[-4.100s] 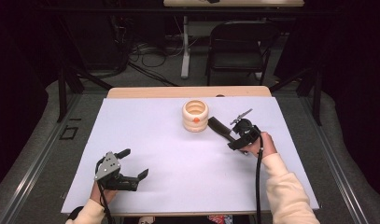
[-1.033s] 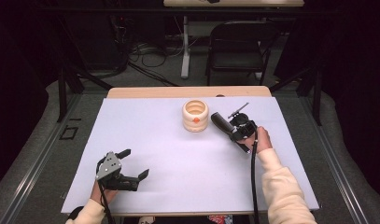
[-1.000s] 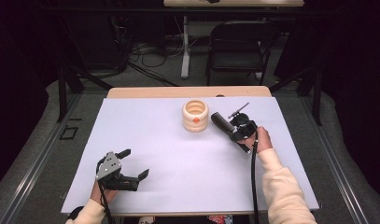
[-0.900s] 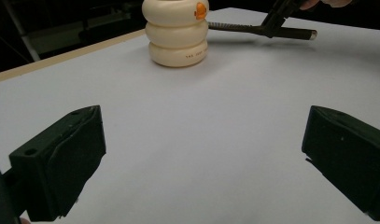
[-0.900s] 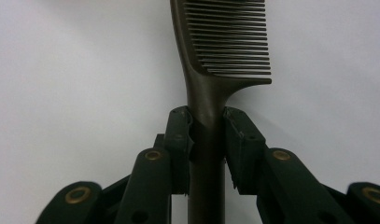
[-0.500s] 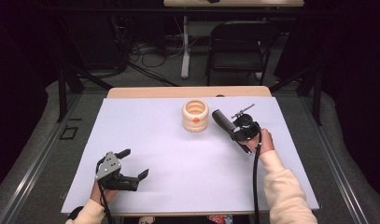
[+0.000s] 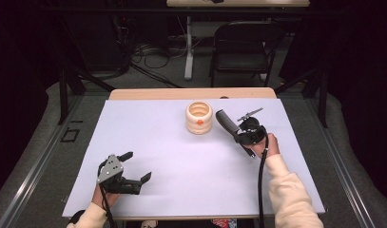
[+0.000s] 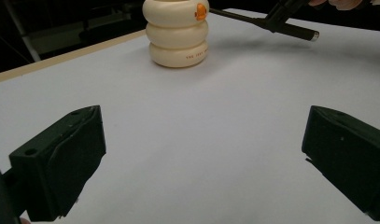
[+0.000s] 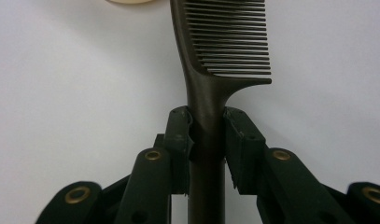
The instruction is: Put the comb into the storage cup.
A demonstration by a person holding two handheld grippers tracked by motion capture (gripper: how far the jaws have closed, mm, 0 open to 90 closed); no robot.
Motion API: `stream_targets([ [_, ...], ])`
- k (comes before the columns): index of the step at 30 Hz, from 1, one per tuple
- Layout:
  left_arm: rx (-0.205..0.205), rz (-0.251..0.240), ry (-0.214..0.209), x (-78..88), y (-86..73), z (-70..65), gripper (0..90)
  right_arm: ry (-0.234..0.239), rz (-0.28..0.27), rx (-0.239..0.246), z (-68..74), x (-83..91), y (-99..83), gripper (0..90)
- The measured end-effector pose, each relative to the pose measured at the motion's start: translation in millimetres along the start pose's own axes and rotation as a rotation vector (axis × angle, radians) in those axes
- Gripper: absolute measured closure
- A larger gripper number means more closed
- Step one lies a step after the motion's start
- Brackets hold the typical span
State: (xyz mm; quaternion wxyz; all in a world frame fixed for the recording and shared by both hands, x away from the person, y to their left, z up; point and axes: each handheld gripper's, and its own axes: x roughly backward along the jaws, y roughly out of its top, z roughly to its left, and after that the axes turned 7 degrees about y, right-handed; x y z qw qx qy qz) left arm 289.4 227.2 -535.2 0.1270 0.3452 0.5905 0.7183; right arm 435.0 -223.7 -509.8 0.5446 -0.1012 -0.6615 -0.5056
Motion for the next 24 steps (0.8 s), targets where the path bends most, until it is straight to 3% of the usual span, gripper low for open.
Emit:
stream_targets([
  [4,-0.001,0.0,0.0,-0.1,0.0,0.2,0.0,-0.003,-0.049,0.005,0.9,0.5,-0.4,72.0],
  [24,-0.004,0.001,-0.001,0.3,0.2,-0.1,0.0,0.001,-0.114,0.0,2.3,3.4,-0.1,72.1],
])
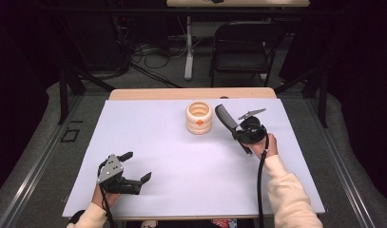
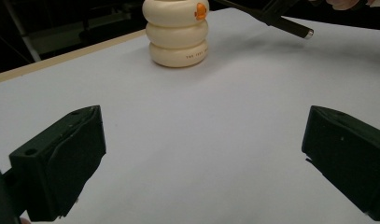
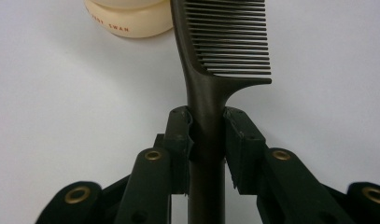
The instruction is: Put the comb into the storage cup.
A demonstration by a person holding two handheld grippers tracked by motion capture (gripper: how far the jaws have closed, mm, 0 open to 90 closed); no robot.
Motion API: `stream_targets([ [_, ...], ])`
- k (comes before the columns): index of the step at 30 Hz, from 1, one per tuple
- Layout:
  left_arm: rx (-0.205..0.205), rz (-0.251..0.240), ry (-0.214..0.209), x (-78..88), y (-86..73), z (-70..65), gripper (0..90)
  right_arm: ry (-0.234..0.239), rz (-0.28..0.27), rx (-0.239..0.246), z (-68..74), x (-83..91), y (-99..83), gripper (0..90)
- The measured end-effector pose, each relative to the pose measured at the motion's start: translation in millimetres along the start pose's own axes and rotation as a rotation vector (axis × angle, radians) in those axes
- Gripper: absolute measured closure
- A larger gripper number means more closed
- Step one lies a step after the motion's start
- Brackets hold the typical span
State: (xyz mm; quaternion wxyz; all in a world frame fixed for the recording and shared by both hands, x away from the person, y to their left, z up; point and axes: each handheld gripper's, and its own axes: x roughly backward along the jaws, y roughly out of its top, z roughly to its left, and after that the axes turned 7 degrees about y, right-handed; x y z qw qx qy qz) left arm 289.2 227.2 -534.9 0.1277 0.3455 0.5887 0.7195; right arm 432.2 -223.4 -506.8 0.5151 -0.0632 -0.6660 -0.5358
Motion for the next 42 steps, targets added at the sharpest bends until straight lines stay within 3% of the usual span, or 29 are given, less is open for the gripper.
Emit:
stream_targets([
  [28,-0.001,-0.003,0.019,-0.8,-0.2,-0.9,0.0,0.032,-0.093,0.005,3.9,0.0,1.5,72.0],
  [42,-0.006,0.01,0.009,-0.6,0.1,-0.3,0.0,0.032,-0.145,0.011,8.0,0.5,3.7,72.0],
])
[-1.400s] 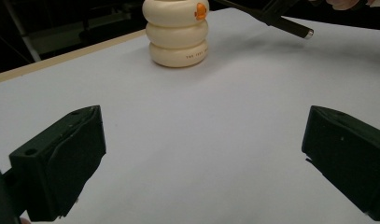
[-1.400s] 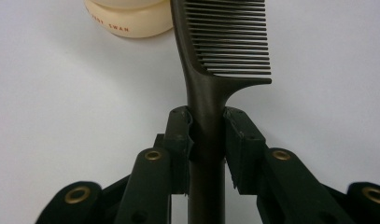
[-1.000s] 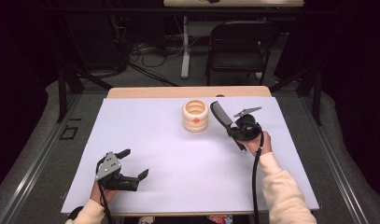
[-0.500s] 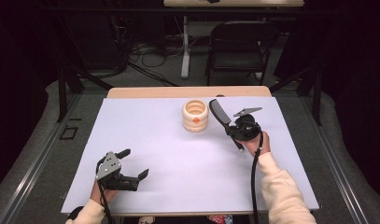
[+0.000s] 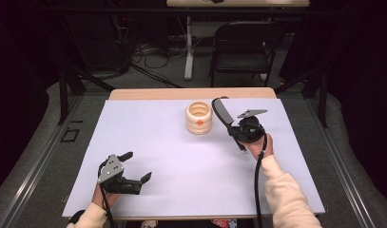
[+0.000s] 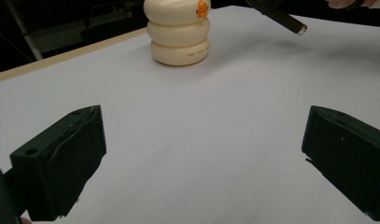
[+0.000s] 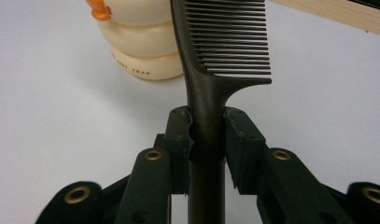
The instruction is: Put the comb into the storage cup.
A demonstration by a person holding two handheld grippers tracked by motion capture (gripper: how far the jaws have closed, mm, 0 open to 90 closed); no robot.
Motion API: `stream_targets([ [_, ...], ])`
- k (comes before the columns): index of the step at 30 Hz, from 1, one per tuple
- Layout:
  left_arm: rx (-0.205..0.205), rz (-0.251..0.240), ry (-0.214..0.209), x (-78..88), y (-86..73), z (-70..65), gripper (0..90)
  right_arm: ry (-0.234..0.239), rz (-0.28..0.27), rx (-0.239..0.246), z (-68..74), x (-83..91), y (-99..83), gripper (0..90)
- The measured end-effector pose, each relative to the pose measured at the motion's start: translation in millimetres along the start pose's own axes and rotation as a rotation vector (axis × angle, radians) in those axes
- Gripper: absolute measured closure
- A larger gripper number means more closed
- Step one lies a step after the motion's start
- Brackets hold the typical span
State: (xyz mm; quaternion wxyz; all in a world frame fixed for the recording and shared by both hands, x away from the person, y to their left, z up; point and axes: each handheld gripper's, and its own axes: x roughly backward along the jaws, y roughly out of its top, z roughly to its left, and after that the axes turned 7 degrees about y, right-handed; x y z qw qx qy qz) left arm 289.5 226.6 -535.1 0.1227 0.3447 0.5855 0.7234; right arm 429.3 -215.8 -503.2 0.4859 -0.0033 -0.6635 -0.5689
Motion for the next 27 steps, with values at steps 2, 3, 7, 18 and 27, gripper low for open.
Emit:
stream_targets([
  [2,0.0,0.001,-0.001,-0.1,0.0,0.2,0.0,-0.001,-0.006,0.004,1.0,0.0,0.5,72.0],
  [3,0.0,0.001,-0.001,-0.1,0.0,0.1,0.0,-0.001,-0.009,0.005,1.3,0.1,0.7,72.0],
  [7,0.001,0.008,0.002,-0.5,-0.2,0.1,0.0,-0.006,-0.014,0.008,2.2,0.6,1.4,72.0],
  [18,0.005,0.008,0.008,-1.3,-0.5,0.0,0.1,-0.007,-0.031,0.03,5.6,-0.4,4.3,72.0],
  [27,0.007,0.006,0.008,-1.5,-0.5,-0.1,0.1,-0.003,-0.048,0.047,10.5,-0.5,8.4,72.0],
])
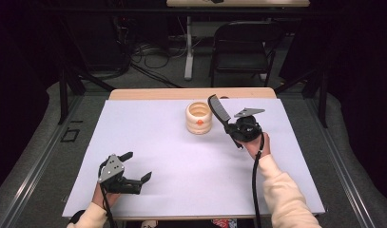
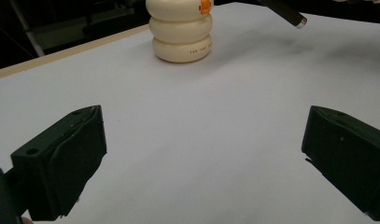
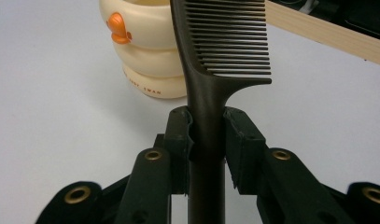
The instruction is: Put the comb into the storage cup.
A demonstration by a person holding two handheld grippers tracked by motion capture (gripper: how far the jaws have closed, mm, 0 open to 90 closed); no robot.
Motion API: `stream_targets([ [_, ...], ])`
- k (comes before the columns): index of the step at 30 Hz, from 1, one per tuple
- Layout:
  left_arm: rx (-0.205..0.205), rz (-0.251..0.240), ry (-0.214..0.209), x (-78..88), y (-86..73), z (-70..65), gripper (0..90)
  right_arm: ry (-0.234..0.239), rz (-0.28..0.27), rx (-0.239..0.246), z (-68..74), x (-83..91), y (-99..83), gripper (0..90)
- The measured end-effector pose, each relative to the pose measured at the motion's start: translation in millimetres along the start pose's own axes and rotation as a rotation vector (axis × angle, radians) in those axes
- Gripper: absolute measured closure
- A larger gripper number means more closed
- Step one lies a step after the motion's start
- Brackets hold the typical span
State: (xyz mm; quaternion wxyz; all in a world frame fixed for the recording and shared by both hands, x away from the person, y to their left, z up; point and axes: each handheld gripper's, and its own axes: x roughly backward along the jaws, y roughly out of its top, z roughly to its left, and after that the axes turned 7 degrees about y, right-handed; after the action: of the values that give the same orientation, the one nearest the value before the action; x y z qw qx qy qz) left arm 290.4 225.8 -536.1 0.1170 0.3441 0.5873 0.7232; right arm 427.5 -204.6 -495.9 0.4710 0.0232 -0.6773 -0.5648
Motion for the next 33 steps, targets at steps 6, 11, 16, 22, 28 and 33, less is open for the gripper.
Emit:
stream_targets([
  [6,0.0,0.003,0.0,-0.3,-0.1,-0.1,0.1,0.003,-0.012,0.009,3.3,-0.6,2.8,72.0],
  [11,0.001,0.005,0.003,-0.4,-0.1,0.0,0.1,0.009,-0.014,0.024,6.3,-2.6,4.3,72.0],
  [16,0.0,0.006,0.003,-0.8,0.0,-0.1,0.1,0.013,-0.011,0.028,8.1,-4.2,5.3,72.0],
  [22,-0.001,0.011,0.003,-0.7,0.2,-0.1,0.1,0.017,-0.017,0.039,10.4,-6.0,7.1,72.0],
  [28,0.0,0.007,0.005,-0.8,-0.1,0.0,0.1,0.019,-0.019,0.04,11.7,-6.7,8.8,72.0],
  [33,0.0,0.01,0.004,-1.0,0.0,-0.4,0.1,0.022,-0.03,0.047,13.0,-6.3,11.3,72.0],
])
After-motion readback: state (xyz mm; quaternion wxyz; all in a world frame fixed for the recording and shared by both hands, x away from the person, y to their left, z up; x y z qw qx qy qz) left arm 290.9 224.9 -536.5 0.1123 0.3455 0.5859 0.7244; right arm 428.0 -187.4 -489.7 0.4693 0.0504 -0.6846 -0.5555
